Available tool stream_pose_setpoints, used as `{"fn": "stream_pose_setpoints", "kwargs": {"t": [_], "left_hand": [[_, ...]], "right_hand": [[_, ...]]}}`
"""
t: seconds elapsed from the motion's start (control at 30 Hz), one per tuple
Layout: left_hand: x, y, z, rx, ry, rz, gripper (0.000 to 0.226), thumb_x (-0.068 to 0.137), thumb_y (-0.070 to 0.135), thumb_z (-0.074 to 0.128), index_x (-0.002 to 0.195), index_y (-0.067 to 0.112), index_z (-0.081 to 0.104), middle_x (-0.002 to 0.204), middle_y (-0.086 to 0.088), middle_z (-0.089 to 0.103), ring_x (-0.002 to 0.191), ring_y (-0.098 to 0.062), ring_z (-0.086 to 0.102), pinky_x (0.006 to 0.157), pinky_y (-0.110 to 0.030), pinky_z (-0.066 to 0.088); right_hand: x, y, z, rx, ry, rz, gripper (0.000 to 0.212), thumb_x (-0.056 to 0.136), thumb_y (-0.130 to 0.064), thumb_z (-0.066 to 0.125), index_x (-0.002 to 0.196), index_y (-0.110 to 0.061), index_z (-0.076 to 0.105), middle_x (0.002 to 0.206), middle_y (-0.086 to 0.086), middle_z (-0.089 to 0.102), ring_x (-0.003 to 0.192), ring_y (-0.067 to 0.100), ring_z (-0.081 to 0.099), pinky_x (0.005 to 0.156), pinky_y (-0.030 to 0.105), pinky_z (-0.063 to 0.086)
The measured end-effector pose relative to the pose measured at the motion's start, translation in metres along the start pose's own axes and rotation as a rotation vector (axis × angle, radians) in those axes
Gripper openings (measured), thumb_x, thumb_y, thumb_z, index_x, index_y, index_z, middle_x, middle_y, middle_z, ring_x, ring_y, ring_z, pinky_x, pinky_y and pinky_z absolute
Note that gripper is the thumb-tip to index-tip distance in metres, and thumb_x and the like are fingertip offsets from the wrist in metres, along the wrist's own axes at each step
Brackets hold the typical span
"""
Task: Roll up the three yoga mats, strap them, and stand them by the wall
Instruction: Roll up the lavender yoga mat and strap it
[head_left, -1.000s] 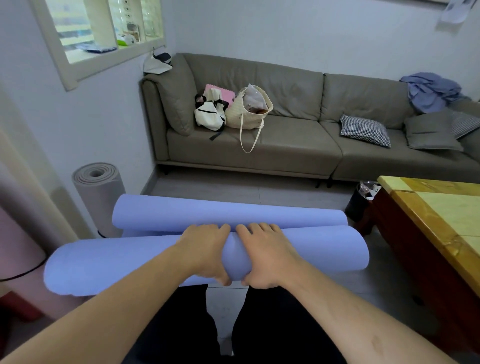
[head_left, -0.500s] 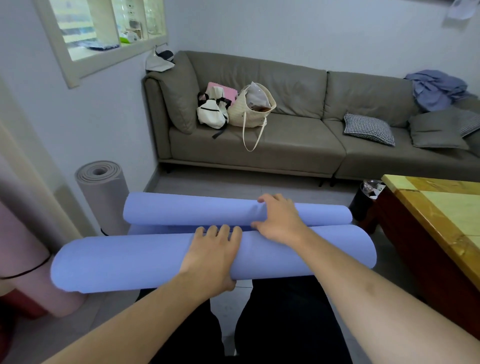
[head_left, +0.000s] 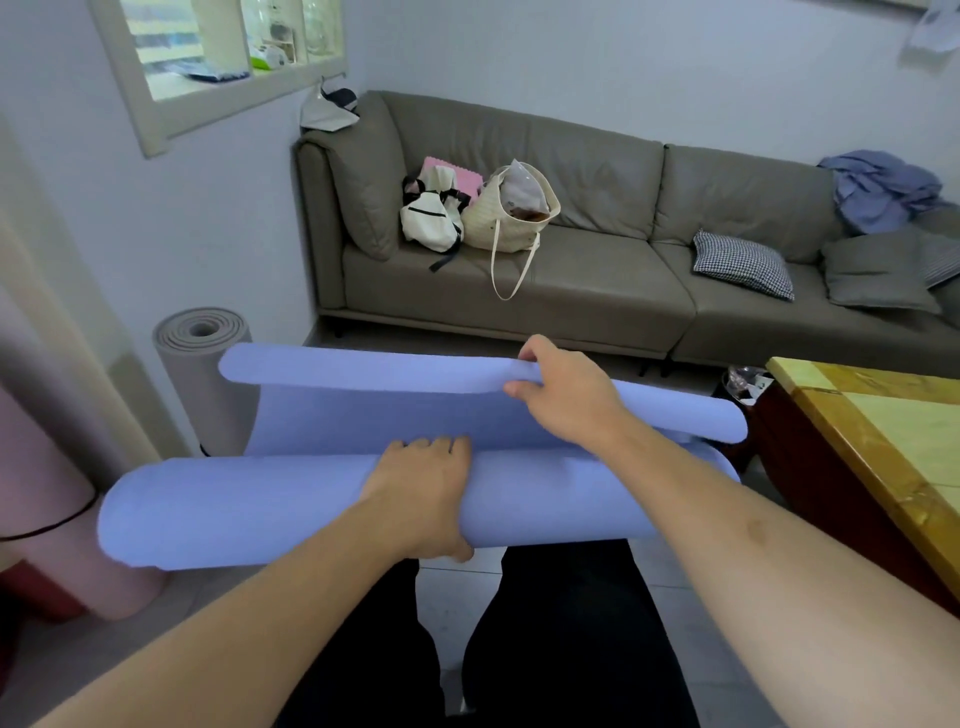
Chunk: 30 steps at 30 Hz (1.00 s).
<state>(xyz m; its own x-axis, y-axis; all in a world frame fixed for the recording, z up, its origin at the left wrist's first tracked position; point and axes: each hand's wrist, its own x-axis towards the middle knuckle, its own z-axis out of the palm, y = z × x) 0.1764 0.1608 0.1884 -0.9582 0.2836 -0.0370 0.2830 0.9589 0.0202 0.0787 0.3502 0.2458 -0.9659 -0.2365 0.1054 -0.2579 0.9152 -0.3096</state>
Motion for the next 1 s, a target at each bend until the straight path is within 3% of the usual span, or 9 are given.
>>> {"fn": "stream_pose_setpoints", "kwargs": {"t": [0.1,0.17,0.3,0.37,0.43,0.5,0.7,0.9,1.0], "left_hand": [[0.004,-0.003,-0.004,-0.013,-0.021,-0.032,0.134,0.055,0.067,0.083,0.157,0.009,0.018,0.129,-0.004,0.059,0.112,-0.029,0.061,0.092,-0.041,0.047],[0.005,-0.001,-0.003,-0.039,-0.006,-0.024,0.116,0.053,0.065,0.083,0.143,0.016,0.03,0.127,-0.003,0.06,0.109,-0.028,0.061,0.09,-0.04,0.047],[0.004,0.004,0.001,-0.018,0.015,-0.012,0.103,0.053,0.063,0.081,0.133,0.02,0.031,0.123,-0.002,0.06,0.105,-0.027,0.062,0.087,-0.041,0.046],[0.004,0.005,0.003,-0.007,0.041,-0.012,0.106,0.054,0.063,0.081,0.135,0.02,0.029,0.125,-0.002,0.06,0.107,-0.027,0.062,0.088,-0.041,0.046],[0.005,0.005,0.004,-0.034,0.061,-0.007,0.111,0.053,0.064,0.08,0.14,0.021,0.026,0.125,-0.001,0.061,0.108,-0.027,0.062,0.089,-0.041,0.047],[0.004,0.005,0.005,-0.062,0.102,0.0,0.113,0.053,0.062,0.078,0.143,0.021,0.023,0.127,-0.001,0.06,0.109,-0.026,0.061,0.091,-0.04,0.046],[-0.001,0.01,0.017,0.023,0.204,-0.046,0.12,0.059,0.063,0.075,0.152,0.015,0.017,0.137,-0.002,0.054,0.122,-0.026,0.055,0.106,-0.039,0.04],[0.0,0.012,0.019,0.131,0.178,-0.095,0.131,0.065,0.058,0.08,0.158,0.012,0.001,0.134,0.0,0.055,0.121,-0.026,0.054,0.109,-0.04,0.036],[0.003,0.01,0.013,0.084,0.164,-0.094,0.128,0.064,0.056,0.079,0.16,0.011,0.007,0.134,0.002,0.057,0.12,-0.024,0.056,0.107,-0.038,0.037]], "right_hand": [[-0.019,-0.002,-0.006,-0.035,-0.03,-0.096,0.032,0.099,-0.047,0.064,0.121,-0.025,0.056,0.093,-0.003,0.063,0.099,0.033,0.062,0.083,0.041,0.047],[-0.04,0.003,0.002,-0.129,0.039,-0.164,0.036,0.098,-0.043,0.067,0.123,-0.019,0.059,0.115,0.004,0.064,0.109,0.032,0.059,0.095,0.043,0.046],[-0.097,0.003,0.027,-0.12,0.229,-0.366,0.041,0.086,-0.037,0.068,0.114,-0.01,0.058,0.117,0.009,0.053,0.105,0.034,0.053,0.092,0.049,0.049],[-0.119,0.0,0.042,-0.136,0.056,-0.385,0.068,0.081,-0.054,0.072,0.131,-0.012,0.052,0.136,0.007,0.047,0.124,0.031,0.048,0.109,0.046,0.043],[-0.126,0.003,0.056,-0.255,-0.092,-0.319,0.112,0.072,-0.07,0.077,0.157,-0.014,0.029,0.16,0.008,0.026,0.149,0.033,0.025,0.127,0.045,0.024],[-0.12,0.004,0.067,-0.374,-0.104,-0.276,0.134,0.063,-0.069,0.086,0.163,-0.016,0.013,0.166,0.013,0.017,0.153,0.037,0.016,0.13,0.051,0.015],[-0.093,0.001,0.076,-0.379,-0.003,-0.269,0.101,0.062,-0.046,0.086,0.146,-0.019,0.038,0.15,0.008,0.043,0.14,0.036,0.041,0.121,0.047,0.03],[-0.082,0.0,0.069,-0.314,-0.048,-0.266,0.095,0.06,-0.044,0.084,0.14,-0.023,0.039,0.142,0.002,0.047,0.134,0.029,0.043,0.12,0.042,0.032],[-0.091,-0.001,0.075,-0.356,0.009,-0.231,0.111,0.057,-0.05,0.09,0.148,-0.018,0.036,0.145,0.009,0.043,0.135,0.034,0.041,0.122,0.048,0.031]]}}
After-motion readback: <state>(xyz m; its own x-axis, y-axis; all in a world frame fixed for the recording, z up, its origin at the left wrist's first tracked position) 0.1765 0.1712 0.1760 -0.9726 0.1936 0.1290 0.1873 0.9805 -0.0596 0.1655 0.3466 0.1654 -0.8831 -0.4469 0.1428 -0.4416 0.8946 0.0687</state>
